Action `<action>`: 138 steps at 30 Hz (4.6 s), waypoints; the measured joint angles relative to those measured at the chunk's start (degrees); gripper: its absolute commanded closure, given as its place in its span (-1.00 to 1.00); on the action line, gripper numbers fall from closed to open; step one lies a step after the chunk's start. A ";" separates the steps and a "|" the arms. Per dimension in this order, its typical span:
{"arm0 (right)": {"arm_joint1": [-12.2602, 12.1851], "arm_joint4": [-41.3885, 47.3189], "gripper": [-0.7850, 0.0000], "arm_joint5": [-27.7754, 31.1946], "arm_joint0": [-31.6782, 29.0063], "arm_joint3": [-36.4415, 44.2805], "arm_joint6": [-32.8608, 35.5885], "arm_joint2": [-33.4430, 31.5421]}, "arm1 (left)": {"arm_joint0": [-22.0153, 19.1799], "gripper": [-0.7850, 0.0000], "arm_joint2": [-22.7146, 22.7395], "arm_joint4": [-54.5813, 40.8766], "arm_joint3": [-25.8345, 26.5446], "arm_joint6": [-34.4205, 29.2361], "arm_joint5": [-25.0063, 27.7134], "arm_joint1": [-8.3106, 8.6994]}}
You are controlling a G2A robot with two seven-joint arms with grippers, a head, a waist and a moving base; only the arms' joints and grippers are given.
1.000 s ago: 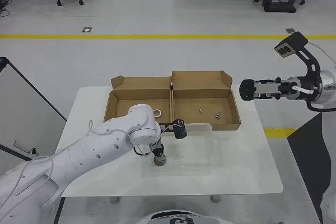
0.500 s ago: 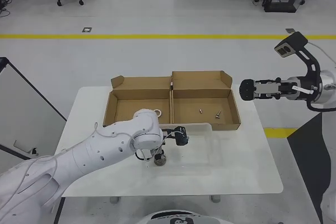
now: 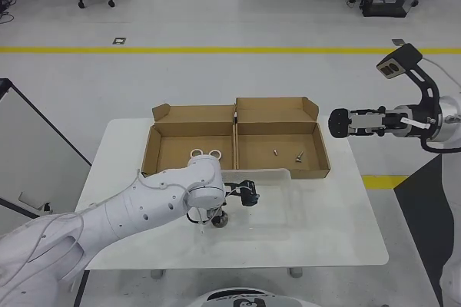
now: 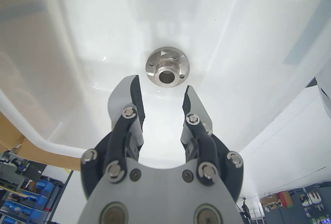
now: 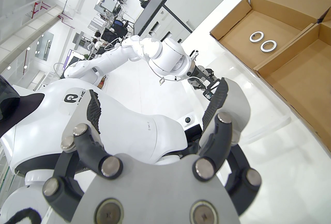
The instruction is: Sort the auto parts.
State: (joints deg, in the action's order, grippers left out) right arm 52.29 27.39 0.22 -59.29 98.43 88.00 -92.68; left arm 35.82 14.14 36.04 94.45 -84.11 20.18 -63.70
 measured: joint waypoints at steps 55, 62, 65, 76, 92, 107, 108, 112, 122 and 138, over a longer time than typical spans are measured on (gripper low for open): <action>0.00 0.00 -1.00 0.00 0.00 0.00 0.00 0.00 | -0.82 1.00 -4.39 -1.96 -8.60 1.68 1.68 -4.06; 0.00 0.00 -1.00 0.00 0.00 0.00 0.00 0.00 | -1.11 1.00 -3.97 -2.06 -9.29 1.82 1.81 -4.38; 0.00 0.00 -1.00 0.00 0.00 0.00 0.00 0.00 | -1.49 1.00 -3.29 -2.67 -8.69 1.25 1.26 -4.22; 0.00 0.00 -1.00 0.00 0.00 0.00 0.00 0.00 | -6.51 1.00 -0.84 -8.12 1.34 -3.95 -3.95 -1.57; 0.00 0.00 -1.00 0.00 0.00 0.00 0.00 0.00 | -6.37 1.00 4.23 -13.44 0.65 3.22 -5.16 1.53; 0.00 0.00 -1.00 0.00 0.00 0.00 0.00 0.00 | 10.82 1.00 28.27 -37.37 -0.34 20.53 14.91 11.99; 0.00 0.00 -1.00 0.00 0.00 0.00 0.00 0.00 | 11.60 1.00 29.51 -39.62 -0.68 20.42 17.09 12.43; 0.00 0.00 -1.00 0.00 0.00 0.00 0.00 0.00 | 13.95 1.00 32.92 -44.69 0.58 20.86 21.08 13.92; 0.00 0.00 -1.00 0.00 0.00 0.00 0.00 0.00 | 14.64 1.00 33.81 -45.31 2.14 21.94 21.94 14.90; 0.00 0.00 -1.00 0.00 0.00 0.00 0.00 0.00 | 15.47 1.00 35.97 -54.01 -1.45 43.25 22.14 12.45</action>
State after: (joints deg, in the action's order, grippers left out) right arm 52.29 27.39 0.22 -59.29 98.43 88.00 -92.68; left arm 51.29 50.11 -17.97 93.00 -40.86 42.32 -51.25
